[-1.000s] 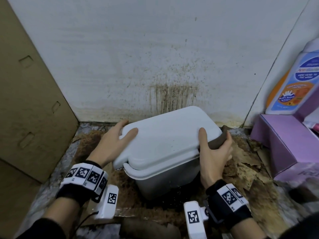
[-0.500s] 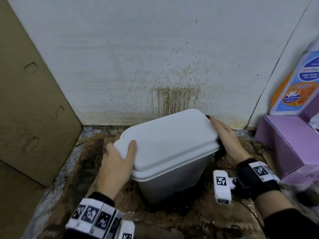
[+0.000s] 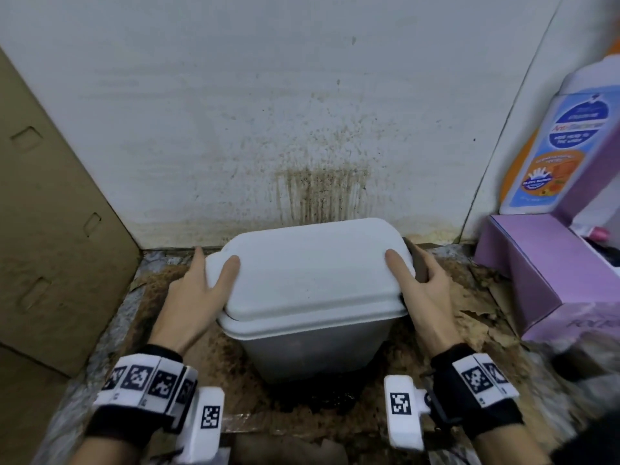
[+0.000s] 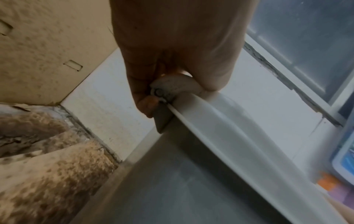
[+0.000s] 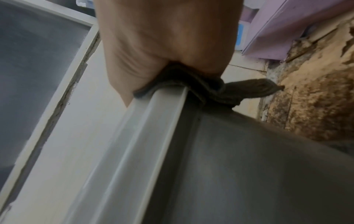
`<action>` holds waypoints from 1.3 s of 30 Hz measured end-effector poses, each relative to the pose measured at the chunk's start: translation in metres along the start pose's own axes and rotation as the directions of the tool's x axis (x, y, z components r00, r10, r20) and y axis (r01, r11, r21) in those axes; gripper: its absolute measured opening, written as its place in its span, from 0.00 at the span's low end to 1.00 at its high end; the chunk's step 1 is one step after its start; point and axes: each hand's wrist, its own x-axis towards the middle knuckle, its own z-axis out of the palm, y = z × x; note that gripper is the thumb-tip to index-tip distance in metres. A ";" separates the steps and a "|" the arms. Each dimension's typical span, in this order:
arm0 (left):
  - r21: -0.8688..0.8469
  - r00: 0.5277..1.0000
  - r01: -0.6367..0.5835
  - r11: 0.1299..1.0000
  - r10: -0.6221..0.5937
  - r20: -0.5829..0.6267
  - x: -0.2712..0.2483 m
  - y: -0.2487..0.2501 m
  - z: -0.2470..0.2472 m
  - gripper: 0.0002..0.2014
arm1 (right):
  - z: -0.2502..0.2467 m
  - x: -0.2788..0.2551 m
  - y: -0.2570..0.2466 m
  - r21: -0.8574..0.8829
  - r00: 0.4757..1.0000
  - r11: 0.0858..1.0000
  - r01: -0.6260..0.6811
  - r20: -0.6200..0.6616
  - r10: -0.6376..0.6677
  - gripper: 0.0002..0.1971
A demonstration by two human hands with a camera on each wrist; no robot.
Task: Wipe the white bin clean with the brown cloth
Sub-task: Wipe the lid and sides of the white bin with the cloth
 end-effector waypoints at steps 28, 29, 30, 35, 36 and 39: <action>0.240 0.768 -0.608 0.757 0.637 -0.065 -0.019 0.095 0.036 0.22 | 0.044 -0.028 -0.004 0.299 1.000 0.954 -0.015 0.001 0.015 0.20; 0.229 0.761 -0.625 0.746 0.648 -0.034 -0.021 0.102 0.039 0.23 | 0.049 -0.029 -0.007 0.312 1.000 0.950 -0.016 0.027 0.008 0.19; 0.223 0.760 -0.631 0.743 0.650 -0.018 -0.022 0.106 0.042 0.25 | 0.054 -0.030 -0.011 0.324 0.998 0.946 -0.016 0.059 -0.004 0.19; 0.259 0.793 -0.588 0.766 0.609 0.001 -0.018 0.111 0.035 0.31 | 0.081 -0.034 -0.027 0.328 0.970 0.943 -0.050 0.243 -0.033 0.20; 0.272 0.809 -0.567 0.778 0.587 0.007 -0.018 0.107 0.033 0.33 | 0.086 -0.035 -0.030 0.345 0.958 0.936 -0.072 0.284 -0.031 0.21; 0.348 0.812 -0.548 0.761 0.584 0.001 -0.011 0.096 0.021 0.33 | 0.095 -0.034 -0.036 0.434 0.925 0.885 -0.170 0.381 -0.009 0.17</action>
